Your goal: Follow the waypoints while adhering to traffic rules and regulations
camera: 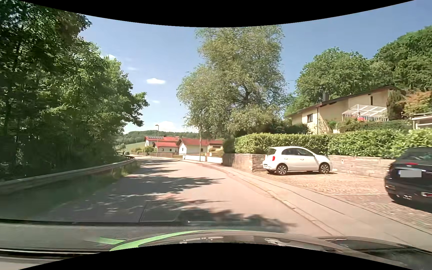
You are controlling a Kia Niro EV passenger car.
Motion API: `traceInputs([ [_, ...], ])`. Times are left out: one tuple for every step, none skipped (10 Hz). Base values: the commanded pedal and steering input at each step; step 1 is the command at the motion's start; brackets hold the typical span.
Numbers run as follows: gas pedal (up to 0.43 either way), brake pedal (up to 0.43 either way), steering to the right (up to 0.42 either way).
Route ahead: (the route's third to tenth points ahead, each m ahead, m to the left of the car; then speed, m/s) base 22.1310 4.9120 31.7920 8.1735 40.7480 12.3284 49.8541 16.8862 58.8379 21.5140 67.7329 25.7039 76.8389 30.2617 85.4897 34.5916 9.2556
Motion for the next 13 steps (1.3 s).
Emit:
traceInputs([
  [0.087, 0.0, -0.061],
  [0.087, 0.0, -0.058],
  [0.087, 0.0, -0.058],
  [0.087, 0.0, -0.058],
  [0.087, 0.0, -0.058],
  [0.087, 0.0, -0.057],
  [0.087, 0.0, -0.055],
  [0.087, 0.0, -0.054],
  [0.087, 0.0, -0.053],
  [0.087, 0.0, -0.053],
  [0.087, 0.0, -0.052],
  [0.11, 0.0, -0.05],
  [0.118, 0.0, -0.049],
])
